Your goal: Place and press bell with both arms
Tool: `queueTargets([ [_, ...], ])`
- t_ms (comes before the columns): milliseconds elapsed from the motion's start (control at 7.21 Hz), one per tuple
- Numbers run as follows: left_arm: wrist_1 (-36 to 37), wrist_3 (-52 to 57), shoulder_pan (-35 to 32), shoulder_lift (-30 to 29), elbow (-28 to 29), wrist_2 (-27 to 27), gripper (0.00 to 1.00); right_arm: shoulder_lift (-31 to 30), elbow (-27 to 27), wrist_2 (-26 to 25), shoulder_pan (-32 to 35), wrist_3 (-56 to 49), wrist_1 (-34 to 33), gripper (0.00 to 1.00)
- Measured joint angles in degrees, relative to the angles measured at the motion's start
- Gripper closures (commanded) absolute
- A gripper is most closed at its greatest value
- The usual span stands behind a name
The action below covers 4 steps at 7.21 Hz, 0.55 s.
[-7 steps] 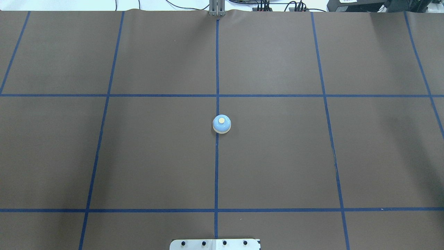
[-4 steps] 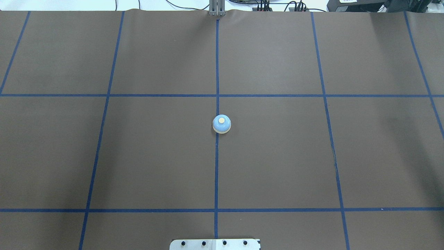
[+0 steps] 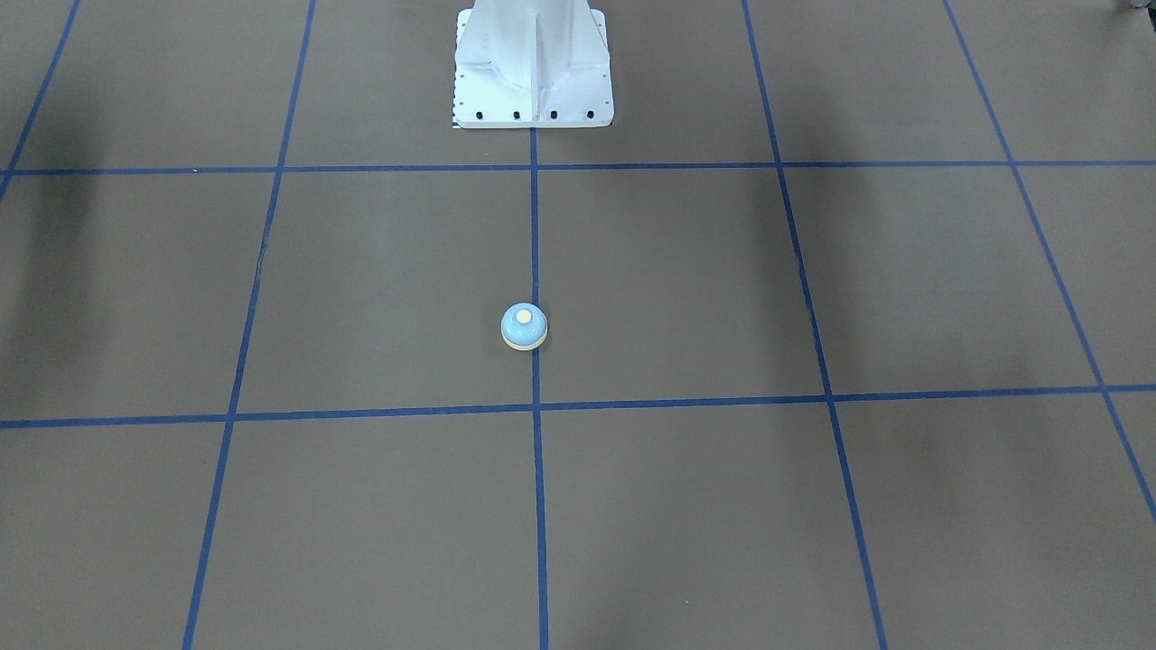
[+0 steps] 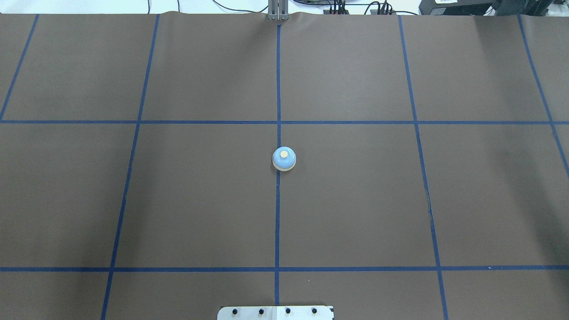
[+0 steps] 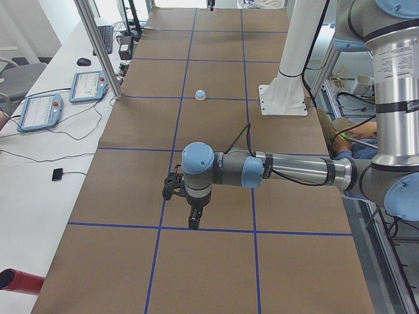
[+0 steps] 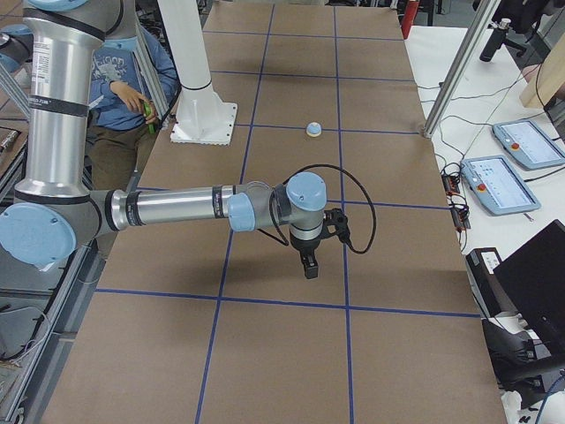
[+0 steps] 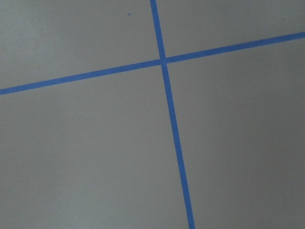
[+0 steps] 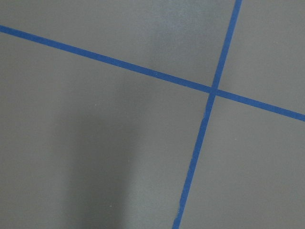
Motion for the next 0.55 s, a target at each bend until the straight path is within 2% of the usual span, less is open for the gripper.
queueTargets([
  [555,-1.9,-0.2,0.0,0.0,0.1,0.0,0.0,-0.7,-1.3,1.0,-0.1,0.0,-0.1,0.0],
])
